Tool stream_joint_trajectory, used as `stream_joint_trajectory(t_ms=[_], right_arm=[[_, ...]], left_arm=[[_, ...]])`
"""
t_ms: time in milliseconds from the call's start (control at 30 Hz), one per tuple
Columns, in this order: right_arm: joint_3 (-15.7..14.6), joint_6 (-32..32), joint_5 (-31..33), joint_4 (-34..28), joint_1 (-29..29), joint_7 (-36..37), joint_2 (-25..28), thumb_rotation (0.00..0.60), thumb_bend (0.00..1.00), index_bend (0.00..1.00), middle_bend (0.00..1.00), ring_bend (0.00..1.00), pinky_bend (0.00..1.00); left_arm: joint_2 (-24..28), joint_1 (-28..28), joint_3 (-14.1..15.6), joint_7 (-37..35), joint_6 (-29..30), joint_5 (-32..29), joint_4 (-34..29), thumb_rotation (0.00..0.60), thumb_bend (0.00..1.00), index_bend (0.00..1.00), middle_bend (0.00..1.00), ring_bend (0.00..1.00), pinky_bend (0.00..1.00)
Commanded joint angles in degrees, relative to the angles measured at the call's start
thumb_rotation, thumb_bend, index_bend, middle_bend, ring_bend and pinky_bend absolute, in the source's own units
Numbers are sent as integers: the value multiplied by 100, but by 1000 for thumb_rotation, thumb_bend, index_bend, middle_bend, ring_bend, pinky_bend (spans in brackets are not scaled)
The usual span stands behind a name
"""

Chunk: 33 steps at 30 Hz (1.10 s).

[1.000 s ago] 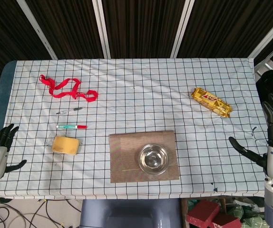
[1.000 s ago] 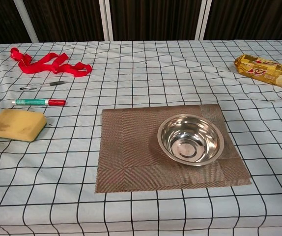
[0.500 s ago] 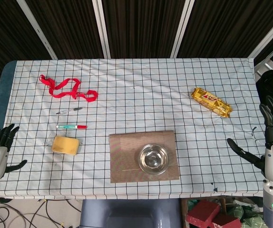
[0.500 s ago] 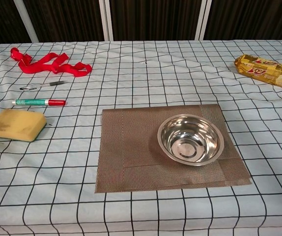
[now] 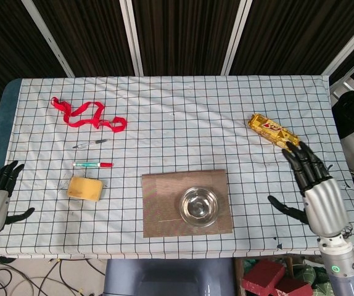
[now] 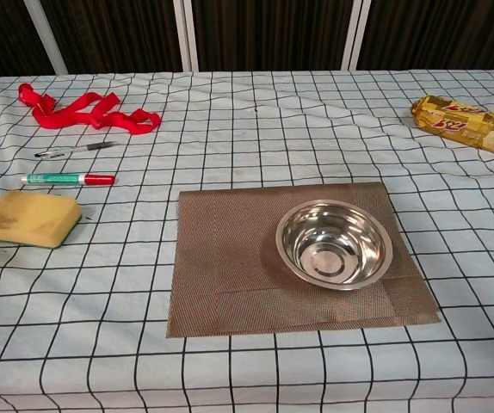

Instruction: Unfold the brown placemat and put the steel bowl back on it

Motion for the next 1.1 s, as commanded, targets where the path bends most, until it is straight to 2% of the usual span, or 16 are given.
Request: stream_joint_trajectory(t_ms=[33,300,400,600,1100], right_arm=[[-329,-480,-202,215,137,-237,-154,600,58,122,134,60,177],[-966,-1819,-191,710,429,-790,-796,600,79,187,170,73,177],[-1086,-2240,-118,862,544,-1014,-1028,600,91,207,180,78,177],[-1082,-2615,27,1169,693,-1366,-1519,600,128,331,270,125,191],[-875,-3028,598,1797,963,-1686,-2477,600,166,398,296,128,202]], left_arm=[[8,-1,-1,-13,-7,-7,-7,600,13,0,0,0,0],[31,-4,3,-14,-29,-21,-39,600,13,0,0,0,0],[47,4,-2,-45,-12,-23,-51,600,13,0,0,0,0],[87,12,-14,-132,-11,-45,-57,600,13,0,0,0,0],[129,6,-23,-170,-44,-82,-92,600,13,0,0,0,0]])
